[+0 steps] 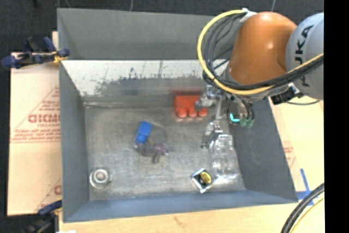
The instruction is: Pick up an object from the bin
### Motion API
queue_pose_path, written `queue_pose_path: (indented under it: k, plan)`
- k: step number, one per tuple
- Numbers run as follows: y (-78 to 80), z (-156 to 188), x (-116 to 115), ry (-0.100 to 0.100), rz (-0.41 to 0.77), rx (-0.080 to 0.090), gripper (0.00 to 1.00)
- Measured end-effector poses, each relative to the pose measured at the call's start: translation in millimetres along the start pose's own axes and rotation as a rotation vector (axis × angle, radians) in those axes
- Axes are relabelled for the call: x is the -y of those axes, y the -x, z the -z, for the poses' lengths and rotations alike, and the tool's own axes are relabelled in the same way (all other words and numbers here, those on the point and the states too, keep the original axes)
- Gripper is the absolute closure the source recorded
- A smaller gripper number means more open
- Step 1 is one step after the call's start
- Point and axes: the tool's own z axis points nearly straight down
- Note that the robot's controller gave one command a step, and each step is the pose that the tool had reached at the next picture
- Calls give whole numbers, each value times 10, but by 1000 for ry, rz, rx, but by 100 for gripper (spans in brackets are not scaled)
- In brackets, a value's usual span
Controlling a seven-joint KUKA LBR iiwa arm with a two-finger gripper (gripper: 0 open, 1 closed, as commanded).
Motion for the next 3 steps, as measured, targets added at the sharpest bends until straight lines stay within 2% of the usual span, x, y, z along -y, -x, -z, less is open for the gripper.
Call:
queue_pose_path:
  k: [1, 2, 3]
  plan:
    - [469, -606, -1061, 2, 206, 7, 0]
    - [259, -1438, -1113, 3, 31, 16, 0]
    - [264, -1421, -1114, 3, 32, 16, 100]
